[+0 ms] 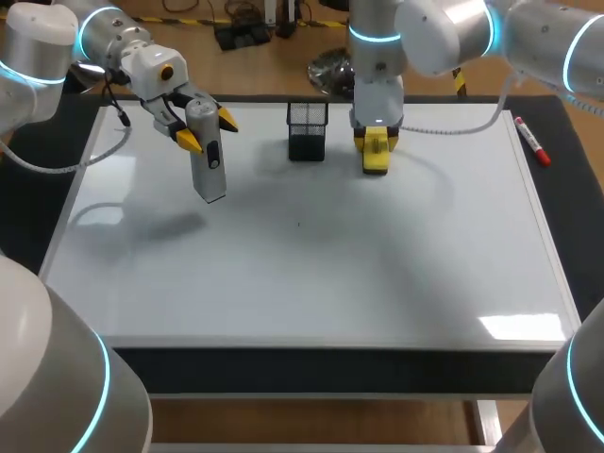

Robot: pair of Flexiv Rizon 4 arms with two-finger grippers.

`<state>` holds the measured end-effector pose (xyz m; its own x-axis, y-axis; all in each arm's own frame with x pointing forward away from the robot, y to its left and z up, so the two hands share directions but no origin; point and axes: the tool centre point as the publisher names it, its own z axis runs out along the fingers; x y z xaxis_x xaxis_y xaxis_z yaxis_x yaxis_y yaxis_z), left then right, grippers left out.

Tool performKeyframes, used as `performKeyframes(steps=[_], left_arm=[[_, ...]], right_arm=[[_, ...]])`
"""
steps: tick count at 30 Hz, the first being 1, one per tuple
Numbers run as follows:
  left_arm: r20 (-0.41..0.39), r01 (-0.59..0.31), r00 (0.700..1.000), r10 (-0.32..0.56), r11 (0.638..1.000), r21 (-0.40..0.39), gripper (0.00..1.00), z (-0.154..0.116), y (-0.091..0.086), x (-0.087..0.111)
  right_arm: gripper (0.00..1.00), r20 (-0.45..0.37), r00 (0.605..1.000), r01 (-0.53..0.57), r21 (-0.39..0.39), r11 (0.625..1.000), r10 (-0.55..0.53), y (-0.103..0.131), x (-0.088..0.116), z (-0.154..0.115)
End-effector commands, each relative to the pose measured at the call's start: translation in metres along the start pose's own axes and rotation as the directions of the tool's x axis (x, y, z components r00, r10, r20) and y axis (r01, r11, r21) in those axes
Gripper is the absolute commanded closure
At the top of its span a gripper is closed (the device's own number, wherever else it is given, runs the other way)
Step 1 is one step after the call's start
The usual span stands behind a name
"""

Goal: Pick up the inspection probe, press it on each red-marked spot on the whiteboard one by one, put down the probe, pick up the eraser, and wipe off all the red marks.

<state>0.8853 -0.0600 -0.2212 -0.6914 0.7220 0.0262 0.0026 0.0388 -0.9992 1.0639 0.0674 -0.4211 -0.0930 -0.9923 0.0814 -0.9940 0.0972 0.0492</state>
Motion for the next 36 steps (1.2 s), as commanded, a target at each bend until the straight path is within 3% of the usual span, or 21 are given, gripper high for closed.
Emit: performKeyframes(steps=[1, 10, 15, 20, 28, 36], left_arm=[[-0.003, 0.002, 1.000, -0.002, 1.000, 0.000, 1.00, -0.001, -0.001, 0.000], [-0.003, 0.002, 1.000, -0.002, 1.000, 0.000, 1.00, -0.001, -0.001, 0.000], [-0.003, 0.002, 1.000, -0.002, 1.000, 0.000, 1.00, -0.001, -0.001, 0.000], [-0.003, 0.002, 1.000, -0.002, 1.000, 0.000, 1.00, -0.001, -0.001, 0.000], [-0.003, 0.002, 1.000, -0.002, 1.000, 0.000, 1.00, -0.001, -0.001, 0.000], [-0.003, 0.002, 1.000, -0.002, 1.000, 0.000, 1.00, -0.001, -0.001, 0.000]], right_arm=[[0.00, 0.000, 1.000, -0.004, 0.006, 1.000, 0.004, -0.002, 0.004, -0.002], [0.00, -0.012, 0.998, -0.060, 0.037, 0.997, 0.061, 0.000, 0.020, -0.017], [0.00, -0.020, 0.991, -0.133, 0.040, 0.990, 0.134, 0.004, 0.030, -0.028], [0.00, 0.025, 0.970, -0.241, 0.012, 0.970, 0.241, 0.008, 0.037, -0.040], [0.00, 0.154, 0.872, -0.453, -0.107, 0.885, 0.465, 0.006, 0.048, -0.054], [0.00, 0.157, 0.783, -0.571, -0.203, 0.795, 0.602, 0.002, 0.051, -0.067]])
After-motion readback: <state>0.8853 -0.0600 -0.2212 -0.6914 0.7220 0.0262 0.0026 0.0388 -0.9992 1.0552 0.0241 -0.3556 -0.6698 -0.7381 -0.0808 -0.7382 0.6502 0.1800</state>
